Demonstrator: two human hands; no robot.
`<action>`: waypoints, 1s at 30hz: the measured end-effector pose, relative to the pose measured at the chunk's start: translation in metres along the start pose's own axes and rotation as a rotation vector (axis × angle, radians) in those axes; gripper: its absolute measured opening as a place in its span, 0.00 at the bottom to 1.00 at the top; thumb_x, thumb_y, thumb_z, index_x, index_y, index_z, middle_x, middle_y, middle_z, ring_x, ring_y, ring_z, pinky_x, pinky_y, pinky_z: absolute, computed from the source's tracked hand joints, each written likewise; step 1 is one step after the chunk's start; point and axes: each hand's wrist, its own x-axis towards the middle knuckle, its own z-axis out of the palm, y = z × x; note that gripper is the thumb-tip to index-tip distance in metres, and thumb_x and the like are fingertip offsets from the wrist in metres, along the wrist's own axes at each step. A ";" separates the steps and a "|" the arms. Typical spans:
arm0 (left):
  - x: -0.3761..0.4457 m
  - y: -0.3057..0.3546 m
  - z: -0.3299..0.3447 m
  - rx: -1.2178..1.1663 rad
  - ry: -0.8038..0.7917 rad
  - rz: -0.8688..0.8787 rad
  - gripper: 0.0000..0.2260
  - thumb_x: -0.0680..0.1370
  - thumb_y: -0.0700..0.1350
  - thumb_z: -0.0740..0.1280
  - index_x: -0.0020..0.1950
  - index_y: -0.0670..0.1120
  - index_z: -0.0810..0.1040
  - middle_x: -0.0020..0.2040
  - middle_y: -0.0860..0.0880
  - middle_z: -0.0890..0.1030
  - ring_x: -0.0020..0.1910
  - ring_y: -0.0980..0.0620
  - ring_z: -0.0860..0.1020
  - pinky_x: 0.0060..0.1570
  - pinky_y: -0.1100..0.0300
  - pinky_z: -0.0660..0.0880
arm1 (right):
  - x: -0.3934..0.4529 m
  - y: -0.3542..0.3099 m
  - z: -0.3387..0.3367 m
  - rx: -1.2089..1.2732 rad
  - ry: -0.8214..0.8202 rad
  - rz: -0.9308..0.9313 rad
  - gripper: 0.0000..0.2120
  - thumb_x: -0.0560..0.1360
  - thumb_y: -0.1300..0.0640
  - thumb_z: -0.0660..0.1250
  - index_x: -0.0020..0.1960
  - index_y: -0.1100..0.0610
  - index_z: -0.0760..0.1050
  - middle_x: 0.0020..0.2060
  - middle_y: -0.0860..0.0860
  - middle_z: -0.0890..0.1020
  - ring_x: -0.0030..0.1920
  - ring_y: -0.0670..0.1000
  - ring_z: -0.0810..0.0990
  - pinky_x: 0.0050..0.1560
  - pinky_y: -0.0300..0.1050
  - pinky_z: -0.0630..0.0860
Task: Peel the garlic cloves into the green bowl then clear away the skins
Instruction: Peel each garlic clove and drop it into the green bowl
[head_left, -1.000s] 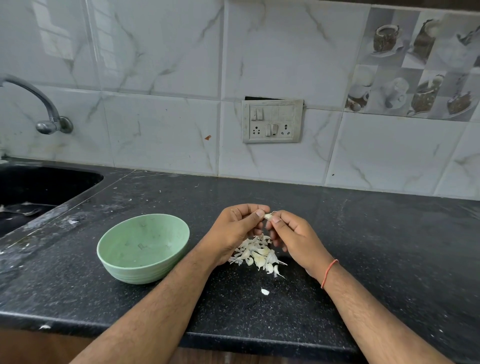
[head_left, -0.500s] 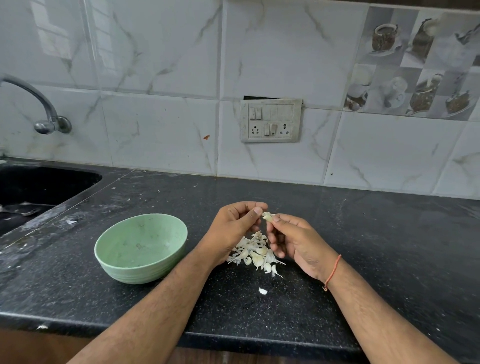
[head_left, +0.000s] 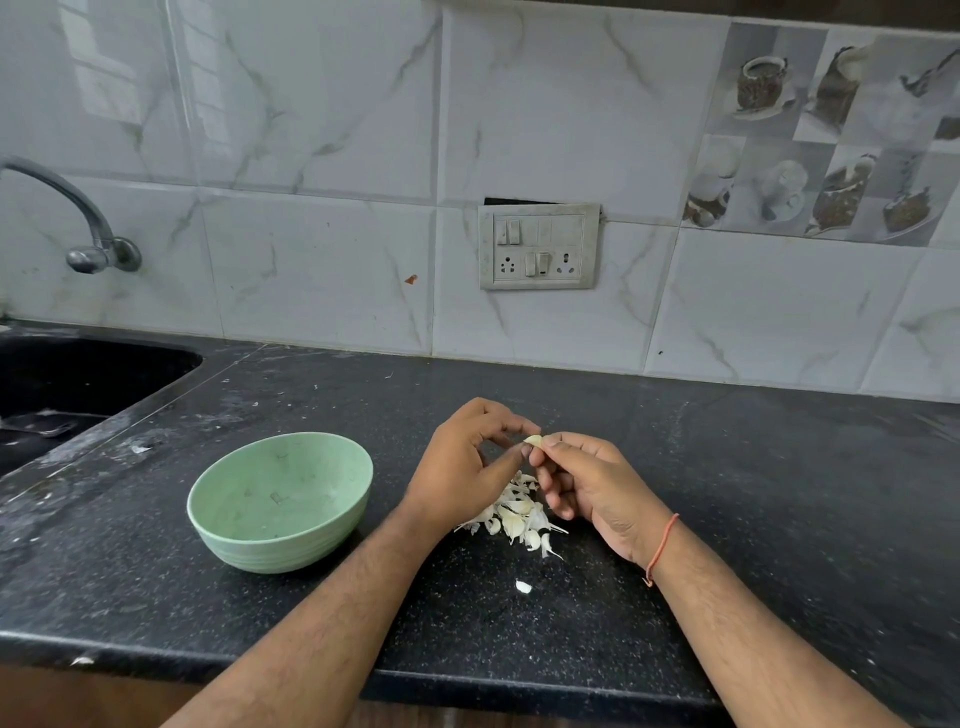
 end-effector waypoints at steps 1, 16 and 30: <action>0.000 0.000 -0.001 0.013 0.007 0.001 0.09 0.78 0.44 0.78 0.56 0.54 0.88 0.53 0.57 0.81 0.52 0.55 0.83 0.47 0.71 0.74 | 0.000 0.000 0.000 -0.025 0.020 -0.002 0.14 0.87 0.55 0.62 0.49 0.60 0.81 0.34 0.54 0.78 0.31 0.49 0.73 0.28 0.41 0.65; 0.000 0.001 -0.004 -0.197 -0.066 -0.203 0.08 0.79 0.44 0.78 0.57 0.52 0.88 0.49 0.53 0.89 0.48 0.46 0.86 0.52 0.53 0.84 | -0.003 0.000 0.002 -0.245 0.136 -0.116 0.10 0.84 0.54 0.68 0.50 0.54 0.87 0.35 0.53 0.82 0.33 0.50 0.77 0.29 0.37 0.72; 0.001 0.003 -0.006 -0.212 -0.078 -0.227 0.08 0.79 0.45 0.78 0.57 0.52 0.88 0.50 0.54 0.88 0.47 0.51 0.85 0.51 0.52 0.84 | 0.000 0.003 -0.003 -0.258 0.122 -0.125 0.08 0.84 0.52 0.70 0.51 0.49 0.88 0.38 0.52 0.85 0.35 0.50 0.80 0.31 0.40 0.73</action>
